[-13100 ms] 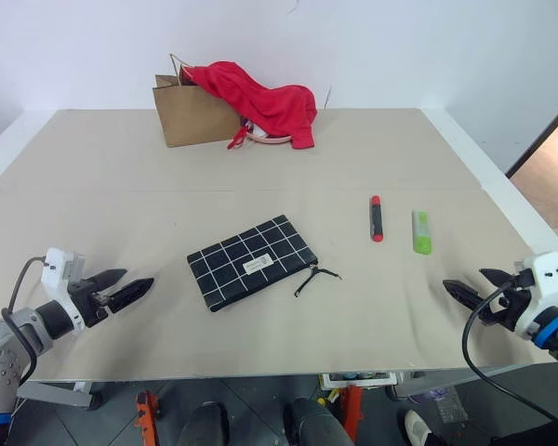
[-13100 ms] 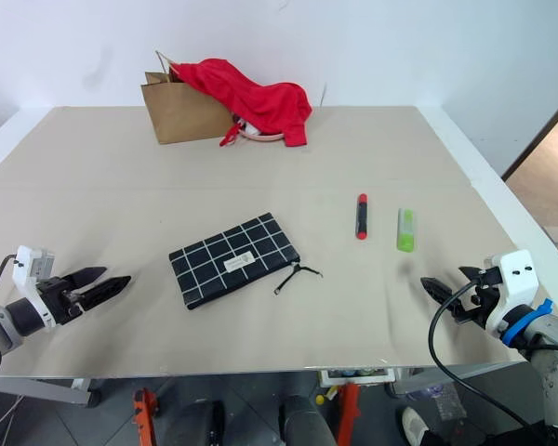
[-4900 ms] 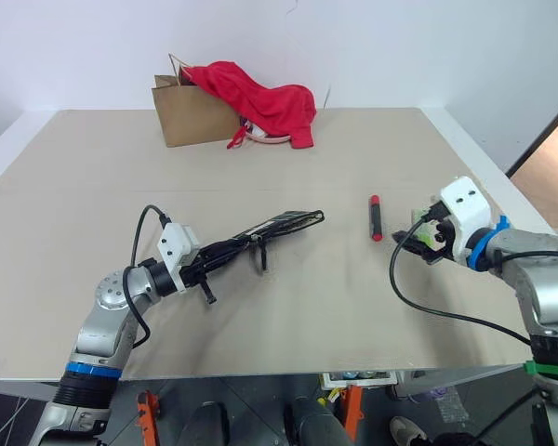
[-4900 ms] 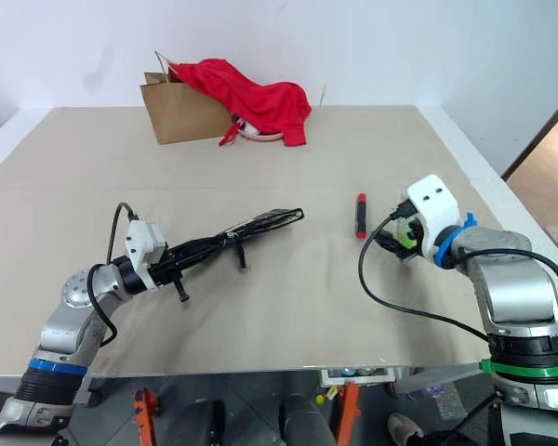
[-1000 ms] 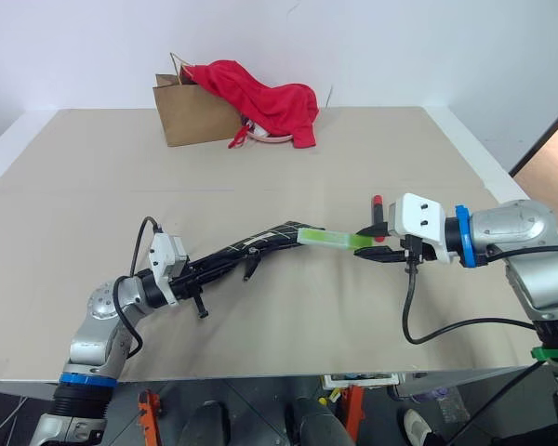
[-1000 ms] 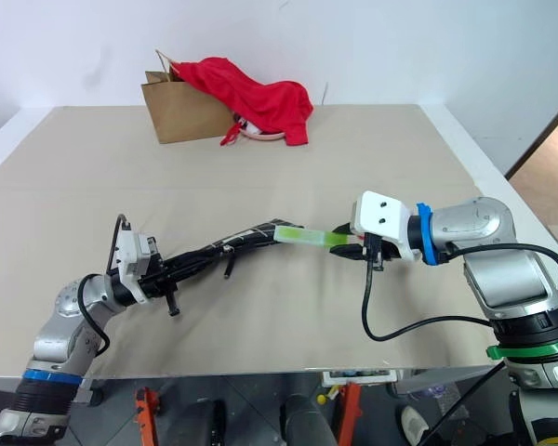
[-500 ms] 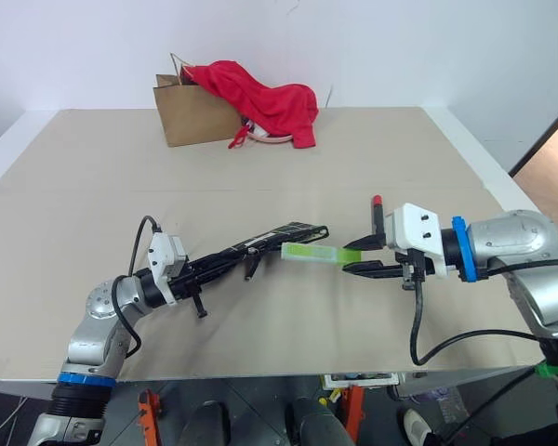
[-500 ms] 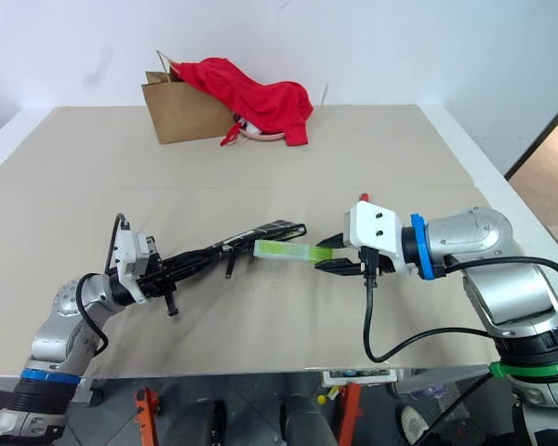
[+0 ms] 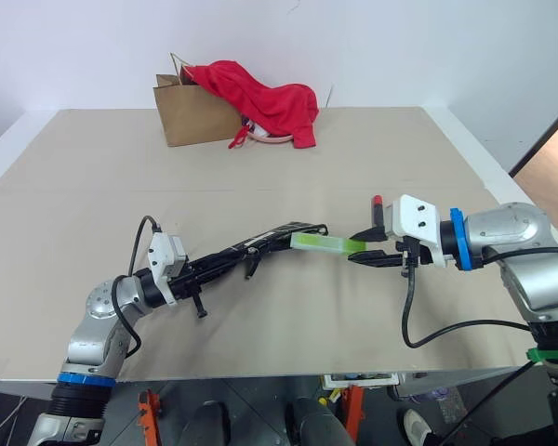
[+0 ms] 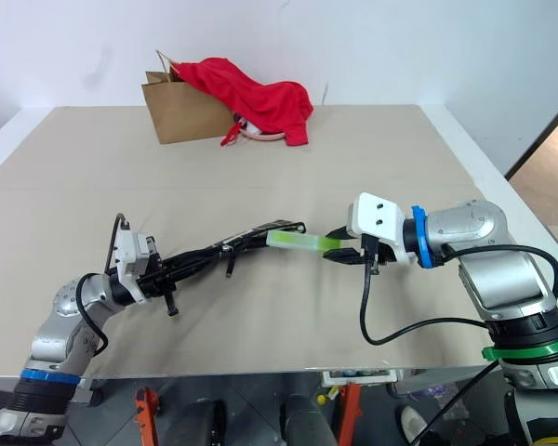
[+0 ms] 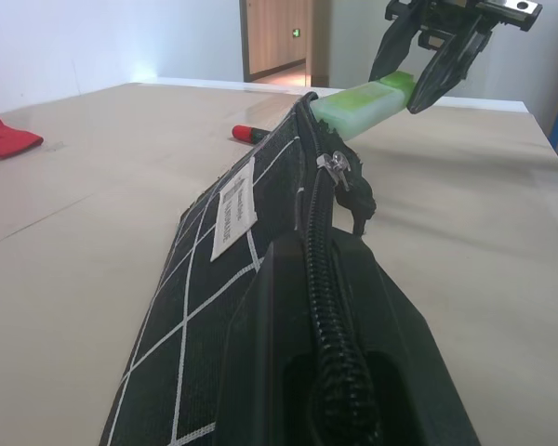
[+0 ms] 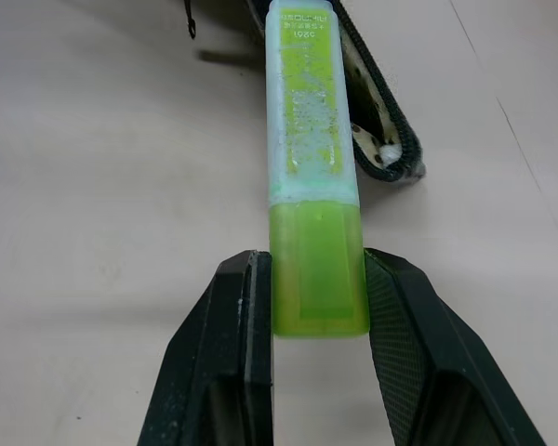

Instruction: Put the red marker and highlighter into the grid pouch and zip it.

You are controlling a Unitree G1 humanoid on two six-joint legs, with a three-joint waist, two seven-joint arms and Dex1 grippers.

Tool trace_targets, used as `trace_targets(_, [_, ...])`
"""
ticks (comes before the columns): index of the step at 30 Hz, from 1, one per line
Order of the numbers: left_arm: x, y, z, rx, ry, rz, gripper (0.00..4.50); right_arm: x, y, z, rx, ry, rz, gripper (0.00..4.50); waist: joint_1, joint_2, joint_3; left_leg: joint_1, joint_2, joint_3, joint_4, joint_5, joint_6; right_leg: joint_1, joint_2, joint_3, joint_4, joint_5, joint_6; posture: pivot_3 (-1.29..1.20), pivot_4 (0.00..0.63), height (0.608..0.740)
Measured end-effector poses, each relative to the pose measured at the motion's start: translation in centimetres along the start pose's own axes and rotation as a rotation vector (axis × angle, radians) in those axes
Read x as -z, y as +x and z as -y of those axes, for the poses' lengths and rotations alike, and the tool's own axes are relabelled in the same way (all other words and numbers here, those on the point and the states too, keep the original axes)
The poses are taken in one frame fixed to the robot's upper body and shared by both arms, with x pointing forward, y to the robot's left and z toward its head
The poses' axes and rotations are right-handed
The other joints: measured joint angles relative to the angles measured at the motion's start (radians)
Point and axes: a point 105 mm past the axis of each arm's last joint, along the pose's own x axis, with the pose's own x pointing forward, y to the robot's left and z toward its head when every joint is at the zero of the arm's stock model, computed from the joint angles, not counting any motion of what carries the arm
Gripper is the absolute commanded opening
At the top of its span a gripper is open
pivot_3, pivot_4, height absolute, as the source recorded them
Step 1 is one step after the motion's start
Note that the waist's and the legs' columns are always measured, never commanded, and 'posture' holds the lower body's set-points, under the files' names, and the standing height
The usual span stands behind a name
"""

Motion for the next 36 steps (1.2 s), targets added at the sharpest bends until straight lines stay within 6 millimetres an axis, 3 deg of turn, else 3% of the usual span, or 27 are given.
trace_targets(6, [0.0, 0.0, 0.0, 0.002, 0.001, -0.001, 0.0, -0.1, 0.8, 0.4, -0.018, -0.031, -0.014, 1.07, -0.002, 0.0, 0.0, 0.001, 0.0, 0.0, 0.0, 0.0, 0.0, 0.0, 0.0, 0.0, 0.001, 0.0, 0.0, 0.0, 0.15, 0.74])
trace_targets(12, [0.1, 0.1, 0.2, 0.014, 0.0, -0.004, 0.0, -0.1, 2.8, 0.9, -0.057, -0.132, -0.085, 1.07, -0.001, 0.0, 0.0, 0.0, 0.0, 0.0, 0.0, 0.0, 0.0, -0.001, 0.0, 0.0, 0.001, 0.0, -0.001, 0.0, 0.15, 0.74])
trace_targets(18, [0.2, 0.3, 0.4, 0.021, 0.004, -0.001, 0.0, -2.8, 6.6, 0.8, -0.114, -0.238, -0.048, 1.07, -0.002, 0.0, 0.0, 0.0, 0.001, 0.0, 0.0, 0.0, 0.0, -0.001, 0.001, 0.0, 0.002, 0.002, -0.006, 0.0, 0.15, 0.74])
trace_targets(25, [0.2, 0.3, 0.4, 0.02, 0.004, 0.001, 0.0, -4.4, 8.4, 0.3, -0.126, -0.246, 0.006, 1.07, 0.0, 0.0, 0.0, -0.001, 0.0, -0.001, 0.0, 0.0, 0.0, -0.001, 0.0, -0.001, 0.002, 0.003, -0.006, 0.0, 0.15, 0.74])
trace_targets(26, [0.2, 0.3, 0.4, 0.02, 0.004, 0.001, 0.0, -4.6, 8.5, 0.3, -0.124, -0.242, 0.013, 1.87, 0.0, 0.0, 0.0, -0.001, 0.0, -0.001, 0.0, 0.0, 0.0, -0.001, 0.0, -0.001, 0.002, 0.003, -0.006, 0.0, 0.15, 0.74])
trace_targets(27, [0.2, 0.3, 0.4, 0.02, 0.004, 0.001, 0.0, -4.7, 8.7, 0.3, -0.125, -0.238, 0.02, 2.11, 0.0, 0.0, 0.0, -0.001, 0.0, -0.001, 0.0, 0.0, 0.0, -0.001, 0.0, -0.001, 0.002, 0.003, -0.006, 0.0, 0.15, 0.74])
trace_targets(28, [0.2, 0.3, 0.4, 0.02, 0.003, 0.002, 0.0, -4.9, 8.9, 0.1, -0.129, -0.228, 0.033, 2.68, 0.0, 0.0, 0.0, -0.001, 0.0, -0.001, 0.0, 0.0, 0.0, -0.001, 0.0, -0.002, 0.002, 0.003, -0.006, 0.0, 0.15, 0.74])
trace_targets(29, [0.2, 0.3, 0.4, 0.02, 0.003, 0.002, 0.0, -4.9, 8.9, 0.1, -0.13, -0.227, 0.034, 2.82, 0.0, 0.0, 0.0, -0.001, 0.0, -0.001, 0.0, 0.0, 0.0, -0.001, 0.0, -0.002, 0.002, 0.003, -0.006, 0.0, 0.15, 0.74])
trace_targets(30, [0.2, 0.3, 0.4, 0.02, 0.002, 0.002, 0.0, -5.0, 9.0, 0.1, -0.127, -0.221, 0.036, 3.48, 0.0, 0.0, 0.0, -0.001, 0.0, -0.001, 0.0, 0.0, 0.0, -0.001, 0.0, -0.002, 0.002, 0.003, -0.006, 0.0, 0.15, 0.74])
trace_targets(34, [0.2, 0.4, 0.5, 0.021, 0.0, 0.008, 0.0, -4.4, 8.2, 0.9, -0.084, -0.208, 0.015, 3.48, 0.001, 0.0, 0.0, -0.001, 0.0, -0.001, 0.0, 0.0, 0.0, -0.001, 0.0, -0.002, 0.002, 0.003, -0.006, 0.0, 0.15, 0.74])
trace_targets(36, [0.2, 0.5, 0.5, 0.021, -0.002, 0.012, 0.0, -3.7, 6.9, 1.4, -0.051, -0.174, 0.009, 3.48, 0.003, 0.0, 0.0, -0.001, -0.001, -0.002, 0.0, 0.0, 0.0, 0.0, -0.001, -0.003, 0.002, 0.002, -0.006, 0.0, 0.15, 0.74])
